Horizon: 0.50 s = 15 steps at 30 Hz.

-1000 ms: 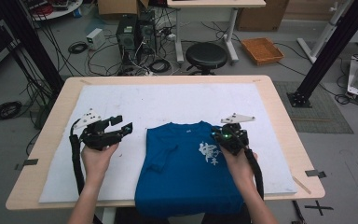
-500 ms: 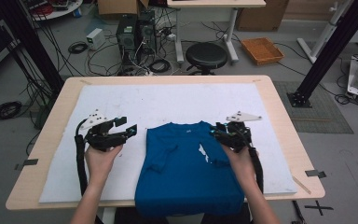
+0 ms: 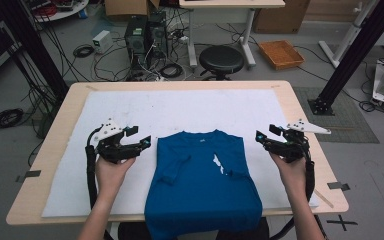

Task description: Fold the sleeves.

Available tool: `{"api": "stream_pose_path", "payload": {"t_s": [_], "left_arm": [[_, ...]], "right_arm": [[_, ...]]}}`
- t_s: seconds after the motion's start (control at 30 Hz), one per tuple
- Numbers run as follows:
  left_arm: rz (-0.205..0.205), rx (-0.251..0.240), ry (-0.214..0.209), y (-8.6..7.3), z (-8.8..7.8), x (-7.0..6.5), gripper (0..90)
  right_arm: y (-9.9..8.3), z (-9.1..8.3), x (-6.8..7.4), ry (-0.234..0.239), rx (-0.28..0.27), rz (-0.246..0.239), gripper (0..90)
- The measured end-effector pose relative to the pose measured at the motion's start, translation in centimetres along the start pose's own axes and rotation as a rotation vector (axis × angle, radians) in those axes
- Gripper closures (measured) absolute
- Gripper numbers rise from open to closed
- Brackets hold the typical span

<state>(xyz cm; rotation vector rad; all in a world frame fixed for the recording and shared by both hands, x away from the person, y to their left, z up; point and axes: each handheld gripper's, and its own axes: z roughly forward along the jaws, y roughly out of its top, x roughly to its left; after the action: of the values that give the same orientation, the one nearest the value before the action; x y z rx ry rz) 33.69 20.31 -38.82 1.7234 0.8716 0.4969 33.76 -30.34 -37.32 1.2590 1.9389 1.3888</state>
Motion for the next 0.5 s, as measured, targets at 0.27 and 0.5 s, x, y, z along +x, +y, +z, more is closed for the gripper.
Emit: {"api": "stream_pose_path", "payload": {"t_s": [0.27, 0.5], "left_arm": [[0.009, 0.003, 0.014, -0.25, -0.29, -0.01, 34.6], [0.008, 0.016, 0.013, -0.39, -0.15, -0.14, 34.5]], "right_arm": [[0.04, -0.42, -1.04, -0.02, -0.016, 0.026, 33.7], [-0.01, -0.6, -1.12, -0.016, -0.016, 0.03, 34.5]]}}
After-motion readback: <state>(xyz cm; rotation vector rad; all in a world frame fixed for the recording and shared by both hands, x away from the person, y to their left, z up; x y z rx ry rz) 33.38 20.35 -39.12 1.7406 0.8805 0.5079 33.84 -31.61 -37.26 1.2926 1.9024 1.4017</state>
